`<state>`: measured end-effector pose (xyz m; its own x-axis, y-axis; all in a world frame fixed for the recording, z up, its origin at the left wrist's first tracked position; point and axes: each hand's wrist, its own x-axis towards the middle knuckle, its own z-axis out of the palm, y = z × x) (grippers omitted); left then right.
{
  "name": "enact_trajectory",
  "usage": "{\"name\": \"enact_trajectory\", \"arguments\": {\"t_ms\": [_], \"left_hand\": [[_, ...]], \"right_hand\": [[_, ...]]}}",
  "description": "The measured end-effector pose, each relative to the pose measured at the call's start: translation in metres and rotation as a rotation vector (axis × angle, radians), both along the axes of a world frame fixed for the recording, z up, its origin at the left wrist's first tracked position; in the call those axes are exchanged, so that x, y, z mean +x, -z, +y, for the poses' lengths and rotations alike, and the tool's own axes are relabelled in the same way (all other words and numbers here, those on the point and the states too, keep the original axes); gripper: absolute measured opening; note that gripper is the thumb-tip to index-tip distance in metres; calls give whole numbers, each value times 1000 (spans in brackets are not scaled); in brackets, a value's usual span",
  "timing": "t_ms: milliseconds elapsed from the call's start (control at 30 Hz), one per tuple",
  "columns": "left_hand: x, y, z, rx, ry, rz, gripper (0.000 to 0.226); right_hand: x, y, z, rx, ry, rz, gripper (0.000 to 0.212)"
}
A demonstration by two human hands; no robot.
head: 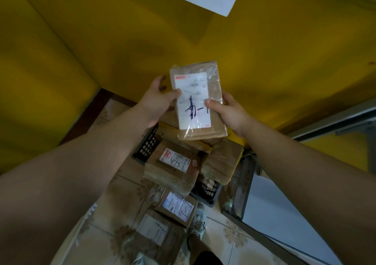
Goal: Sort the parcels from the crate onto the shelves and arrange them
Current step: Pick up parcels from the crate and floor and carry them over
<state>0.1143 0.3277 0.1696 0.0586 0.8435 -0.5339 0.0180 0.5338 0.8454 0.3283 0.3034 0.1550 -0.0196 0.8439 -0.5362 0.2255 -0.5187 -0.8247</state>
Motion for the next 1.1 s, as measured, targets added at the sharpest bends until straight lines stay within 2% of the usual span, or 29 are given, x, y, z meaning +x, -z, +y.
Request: {"name": "enact_trajectory", "arguments": {"t_ms": [167, 300, 367, 400, 500, 600, 667, 733, 833, 1100], "left_hand": [[-23, -6, -53, -123, 141, -107, 69], [-58, -4, -85, -113, 207, -181, 72], [-75, -1, -102, -88, 212, -184, 86], [-83, -1, -111, -72, 209, -176, 89], [-111, 0, -139, -39, 207, -120, 75], [-140, 13, -167, -56, 211, -100, 67], [-155, 27, -186, -93, 159, -101, 58], [-165, 44, -206, -141, 79, -83, 47], [-171, 77, -237, -187, -4, -46, 30], [-169, 186, -312, -299, -168, 98, 43]], "right_hand": [[-37, -13, -46, 10, 110, 39, 88], [-71, -19, -90, -15, 130, 83, 66], [-91, -19, -114, -1, 120, 91, 61], [-101, -18, -126, 7, 121, 84, 62], [-123, -15, -162, -6, 101, 26, 75], [-137, -7, -195, -34, 37, -56, 99], [-140, 6, -211, -60, 1, -105, 101], [-139, 22, -222, -109, -13, -163, 94], [-129, 55, -237, -131, -59, -205, 70], [-98, 172, -282, -259, -218, -354, 56]]}}
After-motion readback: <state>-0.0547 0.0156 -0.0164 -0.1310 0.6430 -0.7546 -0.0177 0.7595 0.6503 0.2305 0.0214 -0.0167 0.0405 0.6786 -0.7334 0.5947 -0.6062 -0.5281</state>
